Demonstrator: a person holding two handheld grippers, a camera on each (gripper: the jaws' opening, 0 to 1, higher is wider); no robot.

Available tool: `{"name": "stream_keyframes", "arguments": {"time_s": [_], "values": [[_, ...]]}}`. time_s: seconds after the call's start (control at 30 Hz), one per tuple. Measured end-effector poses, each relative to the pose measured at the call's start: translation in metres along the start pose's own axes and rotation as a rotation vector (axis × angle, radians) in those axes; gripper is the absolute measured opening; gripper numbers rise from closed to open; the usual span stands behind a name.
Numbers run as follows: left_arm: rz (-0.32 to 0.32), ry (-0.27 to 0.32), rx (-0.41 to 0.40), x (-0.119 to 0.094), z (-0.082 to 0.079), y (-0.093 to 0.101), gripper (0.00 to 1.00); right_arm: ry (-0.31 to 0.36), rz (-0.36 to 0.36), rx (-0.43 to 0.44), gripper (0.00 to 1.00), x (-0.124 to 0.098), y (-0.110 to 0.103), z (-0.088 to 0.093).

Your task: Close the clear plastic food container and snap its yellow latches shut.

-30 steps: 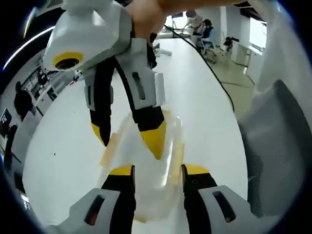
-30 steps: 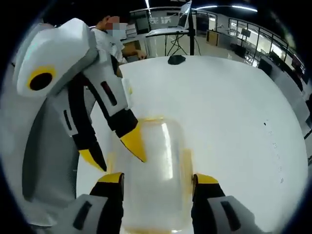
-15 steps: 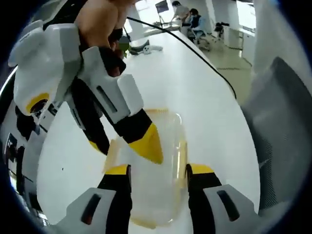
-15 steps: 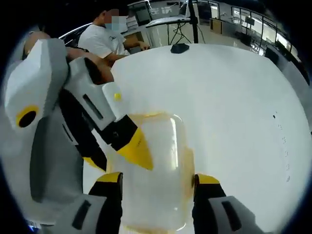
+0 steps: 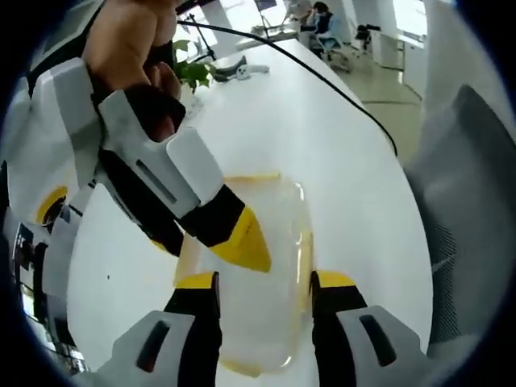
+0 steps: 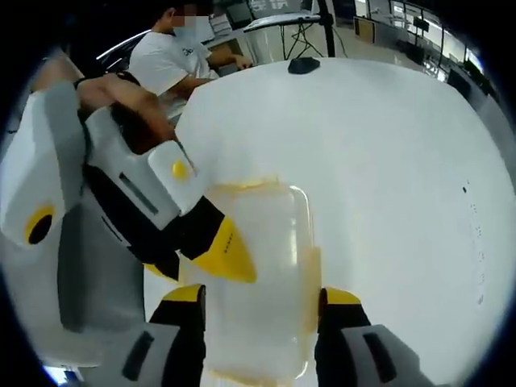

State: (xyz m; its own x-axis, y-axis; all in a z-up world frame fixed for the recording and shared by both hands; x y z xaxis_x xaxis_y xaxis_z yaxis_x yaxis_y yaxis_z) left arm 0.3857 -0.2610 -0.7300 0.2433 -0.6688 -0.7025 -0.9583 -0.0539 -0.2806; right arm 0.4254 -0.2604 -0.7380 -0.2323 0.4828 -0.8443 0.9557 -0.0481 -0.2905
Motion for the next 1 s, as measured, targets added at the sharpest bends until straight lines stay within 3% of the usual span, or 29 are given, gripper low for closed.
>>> {"name": "stream_keyframes", "arguments": {"time_s": [0.17, 0.23, 0.27, 0.33, 0.47, 0.8, 1.0], "values": [[0.000, 0.003, -0.015, 0.000, 0.001, -0.001, 0.41, -0.052, -0.010, 0.038, 0.52, 0.002, 0.000, 0.000], [-0.002, -0.004, -0.002, 0.000, 0.001, 0.000, 0.39, -0.059, -0.052, 0.073, 0.50, 0.003, -0.004, 0.001], [-0.020, -0.019, -0.004, -0.001, 0.003, 0.001, 0.40, -0.051, -0.018, 0.134, 0.50, 0.004, -0.001, 0.002], [-0.033, -0.028, 0.031, -0.001, 0.002, -0.002, 0.40, -0.073, -0.032, 0.064, 0.50, 0.002, -0.002, 0.002], [-0.036, -0.013, 0.021, -0.002, 0.001, 0.000, 0.40, -0.019, -0.017, 0.052, 0.51, -0.001, -0.002, 0.004], [-0.040, -0.008, 0.034, 0.001, -0.004, 0.006, 0.42, -0.006, -0.005, 0.055, 0.53, -0.001, -0.002, 0.002], [-0.044, 0.045, -0.048, -0.001, -0.007, 0.005, 0.44, 0.059, 0.031, 0.045, 0.63, 0.004, -0.009, -0.001]]}}
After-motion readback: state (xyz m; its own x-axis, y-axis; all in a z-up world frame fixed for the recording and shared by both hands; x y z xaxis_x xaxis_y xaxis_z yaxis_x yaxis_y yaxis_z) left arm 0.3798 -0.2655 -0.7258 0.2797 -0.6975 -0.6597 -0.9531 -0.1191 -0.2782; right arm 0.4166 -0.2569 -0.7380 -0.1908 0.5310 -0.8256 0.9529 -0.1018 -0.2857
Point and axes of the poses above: the point that each gripper's makers call its tool centre point, and the gripper's own axes: x roughly forward along the fingers, y roughly to its right, z roughly out of its underside, the point moved 1 cm from there along -x, roughly backward along the fingers, and after that the axes turned 8 degrees about y, right-handed, at the moved point
